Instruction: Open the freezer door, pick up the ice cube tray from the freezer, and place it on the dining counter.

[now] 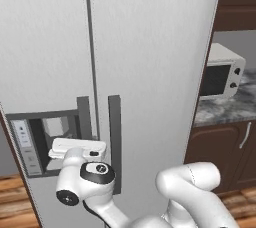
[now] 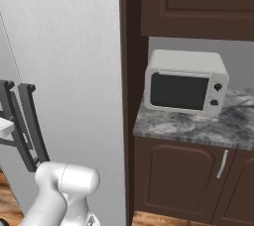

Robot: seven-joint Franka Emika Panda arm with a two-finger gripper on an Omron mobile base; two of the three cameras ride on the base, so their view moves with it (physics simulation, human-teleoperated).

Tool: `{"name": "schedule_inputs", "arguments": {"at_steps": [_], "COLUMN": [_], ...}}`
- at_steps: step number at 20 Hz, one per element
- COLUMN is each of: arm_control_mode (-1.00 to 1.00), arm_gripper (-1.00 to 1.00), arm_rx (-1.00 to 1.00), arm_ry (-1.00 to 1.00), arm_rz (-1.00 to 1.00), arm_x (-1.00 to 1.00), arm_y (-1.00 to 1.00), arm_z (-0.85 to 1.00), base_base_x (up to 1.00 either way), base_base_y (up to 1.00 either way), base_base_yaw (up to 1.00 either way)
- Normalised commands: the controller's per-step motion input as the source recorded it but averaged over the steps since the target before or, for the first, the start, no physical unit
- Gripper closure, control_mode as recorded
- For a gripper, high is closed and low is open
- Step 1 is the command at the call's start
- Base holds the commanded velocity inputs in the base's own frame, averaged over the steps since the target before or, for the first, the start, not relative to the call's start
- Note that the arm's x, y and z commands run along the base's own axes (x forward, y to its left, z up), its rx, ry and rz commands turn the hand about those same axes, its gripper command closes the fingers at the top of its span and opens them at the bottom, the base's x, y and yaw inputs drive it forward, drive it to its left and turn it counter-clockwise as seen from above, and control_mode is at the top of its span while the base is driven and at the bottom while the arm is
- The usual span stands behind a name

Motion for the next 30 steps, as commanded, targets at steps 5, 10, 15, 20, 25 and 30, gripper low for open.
{"name": "schedule_inputs", "arguments": {"at_steps": [5,10,15,20,25,30], "arm_control_mode": [-1.0,-1.0,-1.0,-1.0,-1.0,-1.0], "arm_gripper": [-1.0,-1.0,-1.0,-1.0,-1.0,-1.0], "arm_rx": [0.0,0.0,0.0,0.0,0.0,0.0], "arm_ry": [0.0,0.0,0.0,0.0,0.0,0.0], "arm_rz": [0.0,0.03,0.08,0.09,0.03,0.0], "arm_x": [0.12,0.03,0.0,0.01,0.15,0.28], "arm_y": [0.07,-0.06,-0.2,-0.2,0.0,0.13], "arm_z": [0.0,0.0,0.0,0.0,0.0,0.0], "base_base_x": [0.0,0.0,0.0,0.0,0.0,0.0], "base_base_y": [0.0,0.0,0.0,0.0,0.0,0.0], "base_base_yaw": [0.0,0.0,0.0,0.0,0.0,0.0]}}
